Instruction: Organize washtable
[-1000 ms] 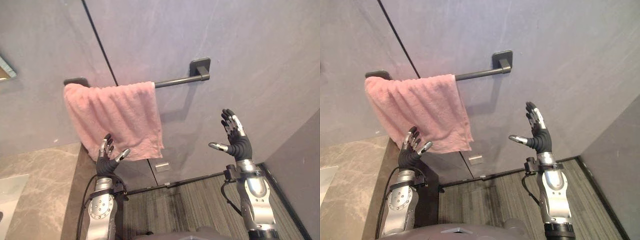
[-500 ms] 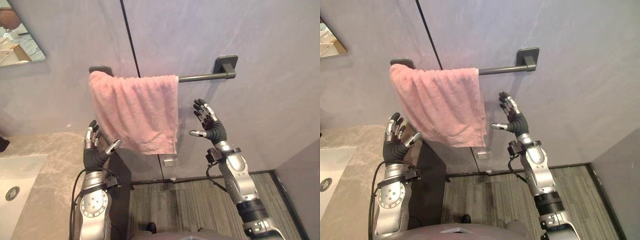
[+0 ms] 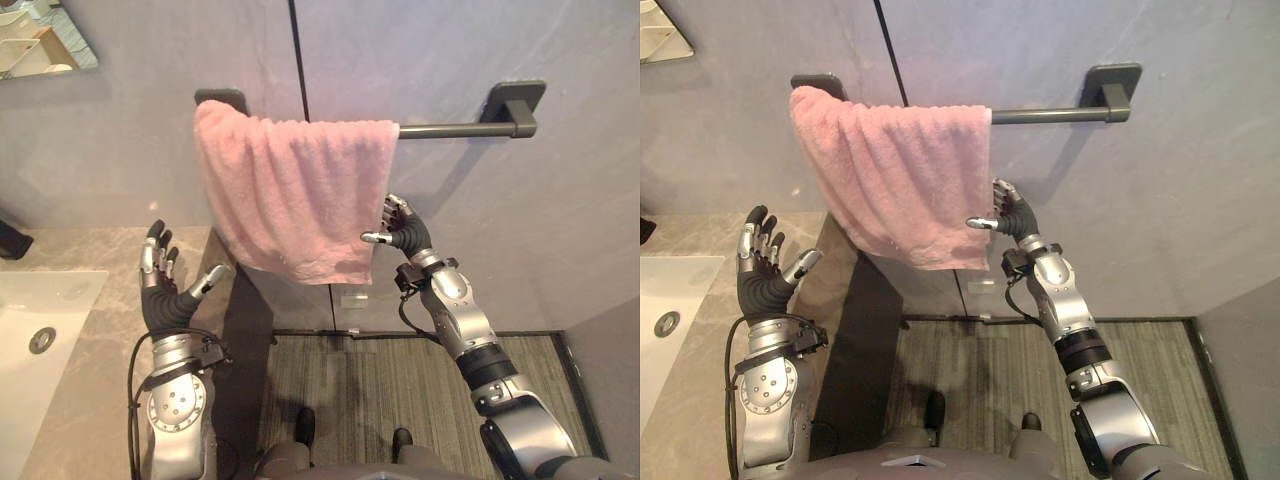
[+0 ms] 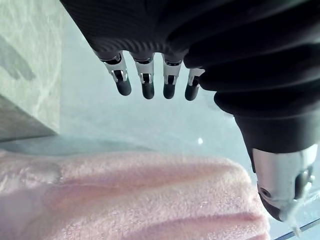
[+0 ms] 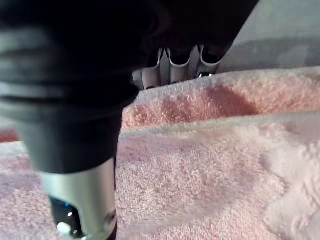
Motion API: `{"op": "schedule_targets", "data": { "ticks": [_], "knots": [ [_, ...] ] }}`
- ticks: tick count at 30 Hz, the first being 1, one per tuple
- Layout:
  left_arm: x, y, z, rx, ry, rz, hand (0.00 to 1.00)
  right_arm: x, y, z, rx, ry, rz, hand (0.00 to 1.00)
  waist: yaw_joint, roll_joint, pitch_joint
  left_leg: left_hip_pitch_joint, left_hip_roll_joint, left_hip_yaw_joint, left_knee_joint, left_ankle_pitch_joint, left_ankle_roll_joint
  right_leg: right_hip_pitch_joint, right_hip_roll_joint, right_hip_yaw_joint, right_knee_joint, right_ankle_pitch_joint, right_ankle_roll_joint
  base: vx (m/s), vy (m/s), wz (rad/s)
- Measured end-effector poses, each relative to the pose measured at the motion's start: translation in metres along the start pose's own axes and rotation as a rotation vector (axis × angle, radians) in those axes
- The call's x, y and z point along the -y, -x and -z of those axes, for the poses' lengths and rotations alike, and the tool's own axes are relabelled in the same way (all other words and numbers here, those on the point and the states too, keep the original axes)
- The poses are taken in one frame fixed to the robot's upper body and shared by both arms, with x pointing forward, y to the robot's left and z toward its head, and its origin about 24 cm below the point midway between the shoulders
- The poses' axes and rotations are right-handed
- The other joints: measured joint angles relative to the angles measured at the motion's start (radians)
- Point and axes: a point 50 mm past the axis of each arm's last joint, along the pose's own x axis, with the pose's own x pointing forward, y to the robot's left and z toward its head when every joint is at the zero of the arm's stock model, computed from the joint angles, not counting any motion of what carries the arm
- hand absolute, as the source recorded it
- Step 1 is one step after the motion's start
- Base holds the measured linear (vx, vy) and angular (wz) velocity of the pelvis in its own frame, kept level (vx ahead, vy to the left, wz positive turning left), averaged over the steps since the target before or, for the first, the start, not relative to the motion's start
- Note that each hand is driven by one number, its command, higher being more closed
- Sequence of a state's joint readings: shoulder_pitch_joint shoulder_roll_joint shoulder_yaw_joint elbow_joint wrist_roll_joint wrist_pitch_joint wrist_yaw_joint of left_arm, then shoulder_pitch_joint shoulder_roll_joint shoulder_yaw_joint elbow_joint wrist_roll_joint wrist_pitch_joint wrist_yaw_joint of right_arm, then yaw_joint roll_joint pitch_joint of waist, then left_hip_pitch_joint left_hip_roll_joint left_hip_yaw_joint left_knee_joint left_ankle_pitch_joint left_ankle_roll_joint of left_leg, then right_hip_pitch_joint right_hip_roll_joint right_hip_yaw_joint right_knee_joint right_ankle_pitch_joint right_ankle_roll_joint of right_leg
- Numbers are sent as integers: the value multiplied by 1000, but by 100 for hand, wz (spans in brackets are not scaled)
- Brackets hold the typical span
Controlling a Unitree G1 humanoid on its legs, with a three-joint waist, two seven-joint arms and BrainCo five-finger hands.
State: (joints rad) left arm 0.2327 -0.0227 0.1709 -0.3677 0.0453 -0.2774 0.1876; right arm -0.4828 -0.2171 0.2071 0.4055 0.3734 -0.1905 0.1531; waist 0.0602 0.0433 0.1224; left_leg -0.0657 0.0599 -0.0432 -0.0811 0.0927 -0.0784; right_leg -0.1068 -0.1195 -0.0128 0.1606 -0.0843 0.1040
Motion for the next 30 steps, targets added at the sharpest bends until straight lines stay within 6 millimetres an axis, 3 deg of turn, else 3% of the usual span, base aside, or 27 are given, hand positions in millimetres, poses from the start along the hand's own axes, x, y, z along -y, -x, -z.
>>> {"op": "schedule_targets", "data": {
  "ticks": [1, 9, 18, 24, 30],
  "knots": [
    [0, 0, -1, 6, 1, 0, 0, -3, -1, 0, 0, 1, -11, 100, 1, -1, 1, 0, 0, 0, -5, 1, 0, -1, 0, -1, -4, 2, 1, 0, 0, 0],
    [1, -2, -7, 33, 9, -1, 0, -18, -13, -9, 34, -8, -51, 100, 2, -2, 1, -16, 0, -9, -11, 14, -3, -12, -1, -11, -12, 7, 1, 4, -2, 3],
    [2, -1, -6, 27, 13, -12, 0, -18, -13, -9, 41, -20, -18, 100, -4, -16, 13, -14, 0, -9, -12, 21, -1, -11, -2, -11, -12, 14, 2, -3, 2, 0],
    [6, 1, 10, -39, -12, 51, 0, -13, 8, -4, 52, -49, 17, 100, -13, -18, 14, 6, -1, 20, -13, 21, -1, -5, -1, 16, -13, 19, 5, -14, 13, -13],
    [15, -5, 13, -37, 0, 82, 0, -7, 28, -9, 100, -65, 47, 100, -26, -18, 14, 25, 3, 95, -22, 15, 5, -9, 7, 86, -51, 51, 3, -33, 30, -38]
  ]
}}
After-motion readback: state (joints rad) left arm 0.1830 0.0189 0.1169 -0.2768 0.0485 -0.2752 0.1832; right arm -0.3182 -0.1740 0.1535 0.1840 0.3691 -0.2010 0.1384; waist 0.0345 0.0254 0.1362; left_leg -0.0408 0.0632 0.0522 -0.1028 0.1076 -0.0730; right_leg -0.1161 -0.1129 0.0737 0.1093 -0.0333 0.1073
